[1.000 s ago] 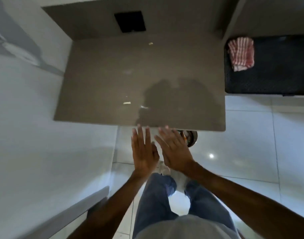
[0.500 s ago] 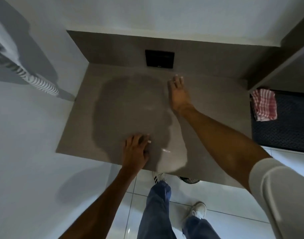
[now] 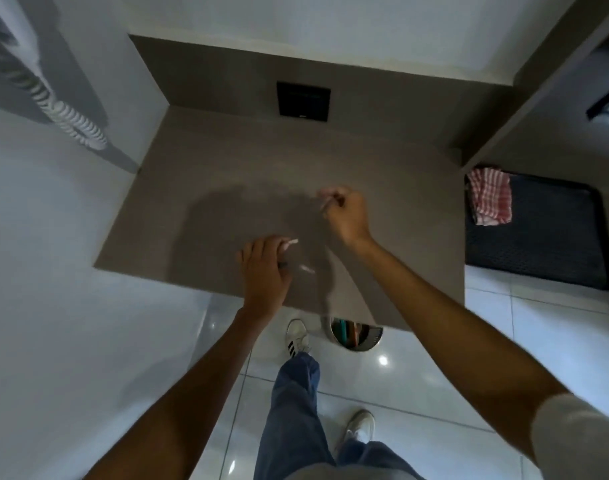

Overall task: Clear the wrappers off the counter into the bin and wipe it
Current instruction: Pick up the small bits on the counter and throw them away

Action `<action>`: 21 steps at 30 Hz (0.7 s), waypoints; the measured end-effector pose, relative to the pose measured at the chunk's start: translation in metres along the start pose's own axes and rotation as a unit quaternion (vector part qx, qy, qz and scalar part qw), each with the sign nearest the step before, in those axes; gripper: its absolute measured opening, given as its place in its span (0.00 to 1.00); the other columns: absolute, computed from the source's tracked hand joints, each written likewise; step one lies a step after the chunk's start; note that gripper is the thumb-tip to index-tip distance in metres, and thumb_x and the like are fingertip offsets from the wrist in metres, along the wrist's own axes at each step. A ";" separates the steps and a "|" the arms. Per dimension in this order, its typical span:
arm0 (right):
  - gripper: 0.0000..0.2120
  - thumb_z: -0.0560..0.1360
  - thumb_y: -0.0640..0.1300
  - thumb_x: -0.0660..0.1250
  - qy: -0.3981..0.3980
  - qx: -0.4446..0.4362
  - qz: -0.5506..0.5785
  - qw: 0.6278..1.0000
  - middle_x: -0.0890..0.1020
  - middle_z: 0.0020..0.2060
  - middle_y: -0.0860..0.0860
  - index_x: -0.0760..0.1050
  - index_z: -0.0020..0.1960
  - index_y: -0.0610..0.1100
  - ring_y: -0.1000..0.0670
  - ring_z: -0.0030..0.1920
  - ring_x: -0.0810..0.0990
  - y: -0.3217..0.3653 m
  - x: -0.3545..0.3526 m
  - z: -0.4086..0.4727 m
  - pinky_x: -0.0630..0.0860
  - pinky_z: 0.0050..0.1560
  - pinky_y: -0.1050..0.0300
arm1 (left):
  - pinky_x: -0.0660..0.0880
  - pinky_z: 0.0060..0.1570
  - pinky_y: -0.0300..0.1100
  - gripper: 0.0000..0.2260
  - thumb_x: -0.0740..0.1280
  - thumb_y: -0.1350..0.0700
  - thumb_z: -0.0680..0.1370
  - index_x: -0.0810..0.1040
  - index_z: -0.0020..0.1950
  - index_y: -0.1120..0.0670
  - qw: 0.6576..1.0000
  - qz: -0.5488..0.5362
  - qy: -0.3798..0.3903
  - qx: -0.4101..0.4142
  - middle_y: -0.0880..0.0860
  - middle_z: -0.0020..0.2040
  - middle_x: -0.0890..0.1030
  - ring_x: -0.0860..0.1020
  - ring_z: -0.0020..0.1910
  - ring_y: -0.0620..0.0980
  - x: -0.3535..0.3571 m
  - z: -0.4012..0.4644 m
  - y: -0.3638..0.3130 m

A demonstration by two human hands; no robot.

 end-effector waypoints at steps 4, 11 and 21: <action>0.15 0.80 0.33 0.57 0.127 0.249 0.351 0.894 0.80 0.36 0.45 0.81 0.43 0.40 0.48 0.39 0.78 -0.048 -0.007 -0.122 0.76 0.40 0.56 | 0.67 0.59 0.42 0.15 0.62 0.56 0.77 0.85 0.58 0.56 0.993 -0.057 0.007 0.105 0.57 0.57 0.82 0.78 0.57 0.57 -0.002 -0.056 -0.061; 0.19 0.84 0.42 0.56 0.066 0.465 0.521 0.712 0.77 0.29 0.48 0.75 0.37 0.42 0.53 0.26 0.76 -0.159 -0.046 -0.225 0.73 0.22 0.65 | 0.77 0.61 0.49 0.16 0.73 0.62 0.74 0.86 0.62 0.54 0.971 -0.107 0.183 0.110 0.57 0.63 0.82 0.77 0.62 0.57 0.055 -0.183 -0.096; 0.12 0.83 0.46 0.55 -0.159 0.528 0.441 0.708 0.82 0.41 0.44 0.76 0.53 0.43 0.46 0.35 0.83 -0.390 -0.025 -0.155 0.80 0.30 0.59 | 0.64 0.79 0.55 0.26 0.55 0.46 0.88 0.61 0.85 0.54 0.640 -0.419 0.370 -0.527 0.59 0.84 0.63 0.61 0.84 0.57 0.283 -0.231 -0.030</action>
Point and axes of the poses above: each hand's wrist, its own z-axis towards the middle knuckle, its own x-axis out of the palm, y = z × x, the point moved 4 cm from there along z, towards the middle knuckle
